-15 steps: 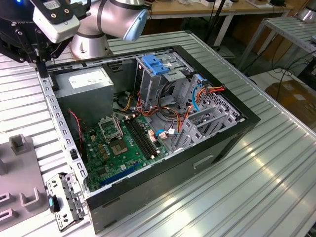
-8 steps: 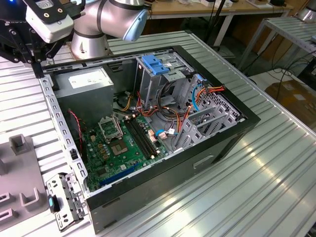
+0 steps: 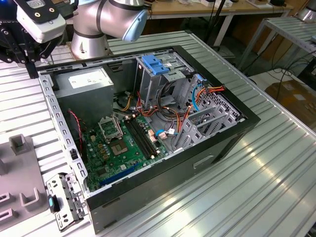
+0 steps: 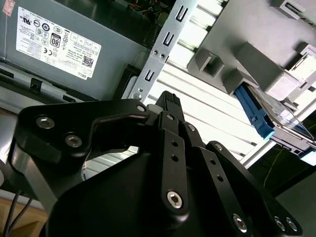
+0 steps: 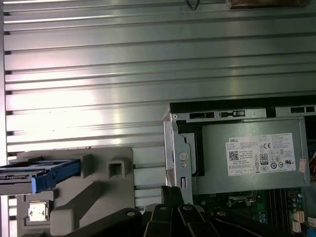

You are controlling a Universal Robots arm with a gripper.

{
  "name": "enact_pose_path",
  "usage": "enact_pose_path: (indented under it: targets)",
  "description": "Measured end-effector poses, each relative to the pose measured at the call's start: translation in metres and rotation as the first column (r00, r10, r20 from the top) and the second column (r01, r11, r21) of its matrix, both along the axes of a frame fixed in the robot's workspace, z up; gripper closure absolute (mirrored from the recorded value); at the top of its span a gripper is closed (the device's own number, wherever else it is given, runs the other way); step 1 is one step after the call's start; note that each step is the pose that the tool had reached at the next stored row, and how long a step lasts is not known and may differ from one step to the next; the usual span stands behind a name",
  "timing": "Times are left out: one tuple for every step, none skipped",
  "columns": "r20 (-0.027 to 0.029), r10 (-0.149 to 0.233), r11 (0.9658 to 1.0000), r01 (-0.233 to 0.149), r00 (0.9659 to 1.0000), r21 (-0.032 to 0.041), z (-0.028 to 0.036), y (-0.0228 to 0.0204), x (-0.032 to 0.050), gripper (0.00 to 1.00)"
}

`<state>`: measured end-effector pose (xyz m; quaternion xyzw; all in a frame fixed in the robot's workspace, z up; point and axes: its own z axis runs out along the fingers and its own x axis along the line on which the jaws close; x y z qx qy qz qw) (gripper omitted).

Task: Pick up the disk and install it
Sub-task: 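Reach for the disk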

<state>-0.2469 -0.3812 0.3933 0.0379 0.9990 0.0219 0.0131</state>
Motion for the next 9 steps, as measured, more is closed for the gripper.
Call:
enact_pose_path:
  targets:
    - [0.0000,0.000,1.0000,0.000,1.0000,0.0000,0.0000,0.0006,-0.0018,0.89]
    - [-0.0001,0.000,1.0000,0.000,1.0000,0.0000,0.0000,0.0014,-0.0038,0.89]
    - [0.0000,0.000,1.0000,0.000,1.0000,0.0000,0.0000,0.0030,-0.0070,0.89]
    - [0.0000,0.000,1.0000,0.000,1.0000,0.0000,0.0000,0.0047,-0.0110,0.89]
    - [0.0000,0.000,1.0000,0.000,1.0000,0.0000,0.0000,0.0054,-0.0133,0.89]
    - [0.0001,0.000,1.0000,0.000,1.0000,0.0000,0.0000,0.0060,-0.0154,0.89]
    - [0.0000,0.000,1.0000,0.000,1.0000,0.0000,0.0000,0.0066,-0.0172,0.89]
    - [0.0000,0.000,1.0000,0.000,1.0000,0.0000,0.0000,0.0071,-0.0191,0.89]
    - [0.0000,0.000,1.0000,0.000,1.0000,0.0000,0.0000,0.0083,-0.0227,0.89]
